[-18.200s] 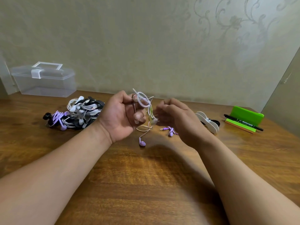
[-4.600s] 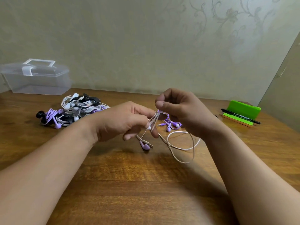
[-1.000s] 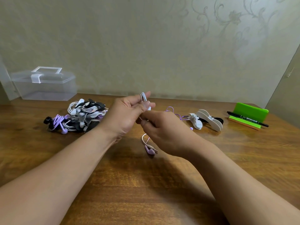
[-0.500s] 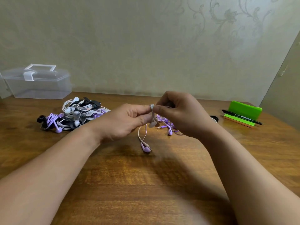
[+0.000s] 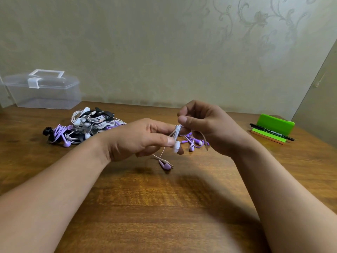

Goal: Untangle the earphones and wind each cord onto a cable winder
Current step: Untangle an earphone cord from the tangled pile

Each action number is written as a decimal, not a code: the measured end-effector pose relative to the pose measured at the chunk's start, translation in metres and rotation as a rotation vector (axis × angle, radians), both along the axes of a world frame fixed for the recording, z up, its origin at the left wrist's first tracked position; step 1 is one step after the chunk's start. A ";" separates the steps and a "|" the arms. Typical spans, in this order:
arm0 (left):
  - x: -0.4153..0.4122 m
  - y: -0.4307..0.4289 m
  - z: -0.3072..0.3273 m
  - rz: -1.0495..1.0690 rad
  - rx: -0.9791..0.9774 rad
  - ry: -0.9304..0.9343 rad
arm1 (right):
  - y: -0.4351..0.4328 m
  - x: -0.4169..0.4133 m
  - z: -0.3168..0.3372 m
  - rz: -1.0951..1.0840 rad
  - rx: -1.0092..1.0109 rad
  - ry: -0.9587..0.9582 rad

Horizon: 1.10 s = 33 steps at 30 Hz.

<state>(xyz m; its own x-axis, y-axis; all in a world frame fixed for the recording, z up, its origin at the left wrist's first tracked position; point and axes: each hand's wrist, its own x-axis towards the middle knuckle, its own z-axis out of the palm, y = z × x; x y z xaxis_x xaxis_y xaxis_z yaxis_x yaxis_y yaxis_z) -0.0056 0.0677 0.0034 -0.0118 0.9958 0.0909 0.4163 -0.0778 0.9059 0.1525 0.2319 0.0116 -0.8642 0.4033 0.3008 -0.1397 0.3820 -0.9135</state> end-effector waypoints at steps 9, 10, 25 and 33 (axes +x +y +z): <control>0.007 0.007 -0.003 0.007 0.055 -0.031 | 0.002 -0.005 -0.009 0.004 -0.036 0.032; 0.006 0.007 -0.002 0.022 0.063 -0.041 | 0.003 -0.006 -0.011 0.018 -0.077 0.038; -0.009 0.023 -0.014 0.530 0.329 0.005 | -0.029 -0.022 -0.017 -0.188 0.573 -0.338; -0.002 0.011 -0.010 0.266 0.115 0.424 | -0.016 -0.003 0.002 -0.248 0.387 -0.208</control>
